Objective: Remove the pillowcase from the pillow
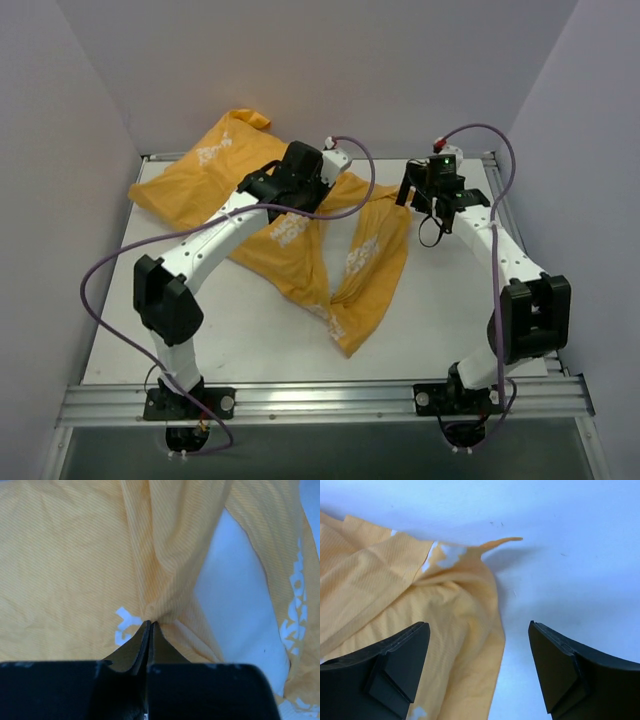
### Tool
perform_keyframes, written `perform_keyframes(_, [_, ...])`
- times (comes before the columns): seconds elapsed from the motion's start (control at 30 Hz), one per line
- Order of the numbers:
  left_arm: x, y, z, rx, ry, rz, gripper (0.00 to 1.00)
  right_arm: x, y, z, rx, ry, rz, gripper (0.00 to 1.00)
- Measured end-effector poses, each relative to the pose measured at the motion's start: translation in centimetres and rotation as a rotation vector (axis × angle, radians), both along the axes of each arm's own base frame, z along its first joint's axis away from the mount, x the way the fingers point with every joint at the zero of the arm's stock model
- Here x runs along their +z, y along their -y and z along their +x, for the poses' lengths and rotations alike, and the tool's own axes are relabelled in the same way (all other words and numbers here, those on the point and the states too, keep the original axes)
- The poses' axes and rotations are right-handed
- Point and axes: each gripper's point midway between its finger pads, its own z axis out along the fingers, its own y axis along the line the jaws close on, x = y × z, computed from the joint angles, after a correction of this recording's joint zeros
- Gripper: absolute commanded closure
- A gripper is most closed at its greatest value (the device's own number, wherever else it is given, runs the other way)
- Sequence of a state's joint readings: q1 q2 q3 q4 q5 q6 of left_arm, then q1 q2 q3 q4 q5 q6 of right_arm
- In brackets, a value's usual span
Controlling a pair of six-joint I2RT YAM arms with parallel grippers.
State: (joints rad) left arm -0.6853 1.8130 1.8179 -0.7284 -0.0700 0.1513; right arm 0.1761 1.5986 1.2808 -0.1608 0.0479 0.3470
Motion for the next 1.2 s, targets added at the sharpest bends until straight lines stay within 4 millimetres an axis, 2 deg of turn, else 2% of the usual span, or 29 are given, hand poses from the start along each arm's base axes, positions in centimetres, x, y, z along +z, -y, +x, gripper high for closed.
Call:
perform_keyframes(0.07, [-0.6,0.5,0.7,0.019,-0.015,-0.005,0.98,1.8,-0.6,-1.8,-0.011,0.029,-0.025,0.14])
perform_keyframes(0.1, [-0.7,0.7,0.9,0.027,-0.019,-0.010,0.98,3.1,-1.8,-2.9,0.001,0.062,-0.029,0.14])
perform_keyframes(0.2, [0.4,0.9,1.2,0.042,-0.004,-0.033,0.98,6.6,-9.2,-7.0,0.155,0.166,0.042,0.20])
perform_keyframes(0.23, [0.9,1.0,1.3,0.045,0.004,-0.045,0.98,7.2,-11.2,-8.0,0.201,0.183,0.072,0.21])
perform_keyframes(0.27, [1.3,1.1,1.4,0.048,0.011,-0.055,0.98,7.3,-12.4,-8.6,0.222,0.190,0.094,0.23])
perform_keyframes(0.33, [1.6,1.1,1.4,0.051,0.014,-0.062,0.98,6.3,-13.1,-8.5,0.214,0.172,0.108,0.32])
perform_keyframes(0.43, [1.6,1.0,1.4,0.059,0.014,-0.059,0.98,2.8,-13.0,-7.5,0.169,0.093,0.076,0.44])
perform_keyframes(0.53, [1.5,0.9,1.4,0.063,0.013,-0.056,0.98,-0.7,-12.9,-7.2,0.144,0.018,0.040,0.44])
perform_keyframes(0.6, [1.4,0.9,1.4,0.065,0.012,-0.054,0.98,-2.1,-12.8,-7.2,0.138,-0.014,0.027,0.43])
perform_keyframes(0.7, [1.1,0.8,1.4,0.066,0.008,-0.050,0.98,-2.7,-12.9,-7.1,0.134,-0.022,0.025,0.44])
perform_keyframes(0.77, [0.9,0.8,1.3,0.066,0.005,-0.047,0.98,-2.7,-12.9,-7.0,0.128,-0.018,0.025,0.50])
perform_keyframes(0.9, [0.6,0.6,1.3,0.070,0.005,-0.041,0.98,-2.8,-12.1,-6.7,0.091,-0.010,0.005,0.55])
perform_keyframes(1.0, [0.3,0.2,1.2,0.077,0.007,-0.031,0.98,-3.9,-10.4,-6.8,0.047,-0.024,-0.004,0.58])
perform_keyframes(1.2, [0.4,-1.2,1.5,0.107,0.022,-0.018,0.98,-7.8,-3.2,-7.6,-0.109,-0.097,-0.015,0.61])
